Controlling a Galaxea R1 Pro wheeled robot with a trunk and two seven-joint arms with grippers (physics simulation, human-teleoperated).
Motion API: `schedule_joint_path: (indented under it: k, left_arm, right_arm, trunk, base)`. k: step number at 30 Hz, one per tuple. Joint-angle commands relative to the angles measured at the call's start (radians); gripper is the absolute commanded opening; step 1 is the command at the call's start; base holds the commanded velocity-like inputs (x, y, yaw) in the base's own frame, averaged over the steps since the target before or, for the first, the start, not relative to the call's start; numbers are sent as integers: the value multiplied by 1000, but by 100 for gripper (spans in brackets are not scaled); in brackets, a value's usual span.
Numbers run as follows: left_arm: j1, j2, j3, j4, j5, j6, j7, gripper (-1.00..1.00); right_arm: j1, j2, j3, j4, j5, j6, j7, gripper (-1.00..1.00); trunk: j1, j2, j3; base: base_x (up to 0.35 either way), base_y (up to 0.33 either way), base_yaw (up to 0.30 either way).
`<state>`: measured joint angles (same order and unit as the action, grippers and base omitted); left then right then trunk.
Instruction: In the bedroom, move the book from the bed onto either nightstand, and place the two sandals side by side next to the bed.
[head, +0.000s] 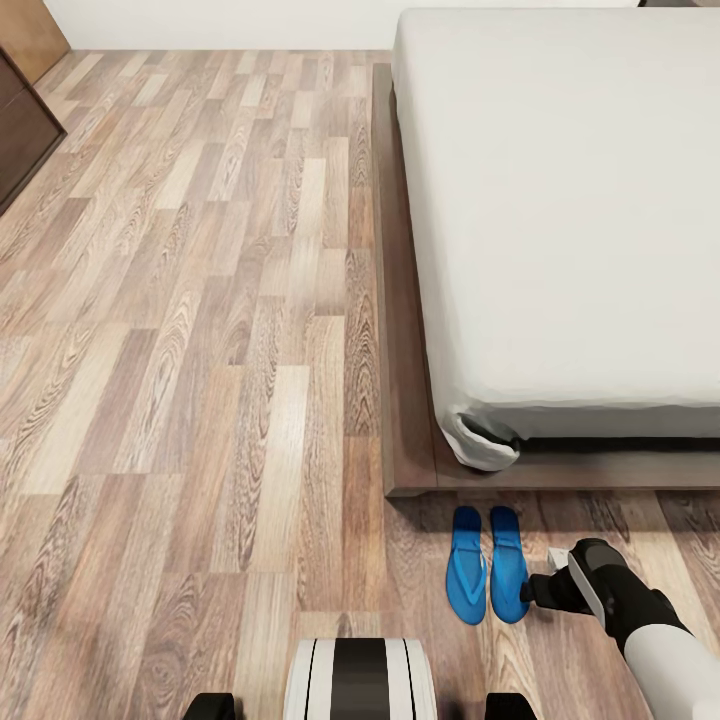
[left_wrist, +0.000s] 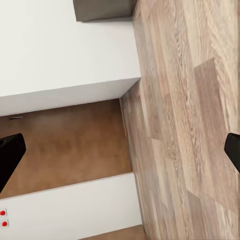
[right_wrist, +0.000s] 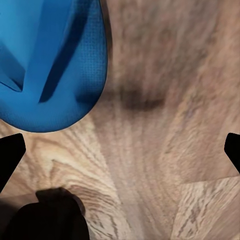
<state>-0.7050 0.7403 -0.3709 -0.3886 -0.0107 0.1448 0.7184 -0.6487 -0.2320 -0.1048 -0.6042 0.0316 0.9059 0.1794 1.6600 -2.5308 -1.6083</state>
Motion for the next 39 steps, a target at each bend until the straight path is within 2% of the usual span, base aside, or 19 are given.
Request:
schedule_joint_path:
  k: [1,39]
  left_arm:
    - [-1,1,-8,-1,-1,10,3,100]
    - [-1,1,-8,-1,0,8,-7,100]
  right_arm:
    - [0,0,-3,-1,4,4,4,100]
    - [0,-3,1,2,4,5,4,100]
  trunk:
    - [0,0,-1]
    - [0,0,-1]
  base:
    - [0,0,0]
    - [0,0,0]
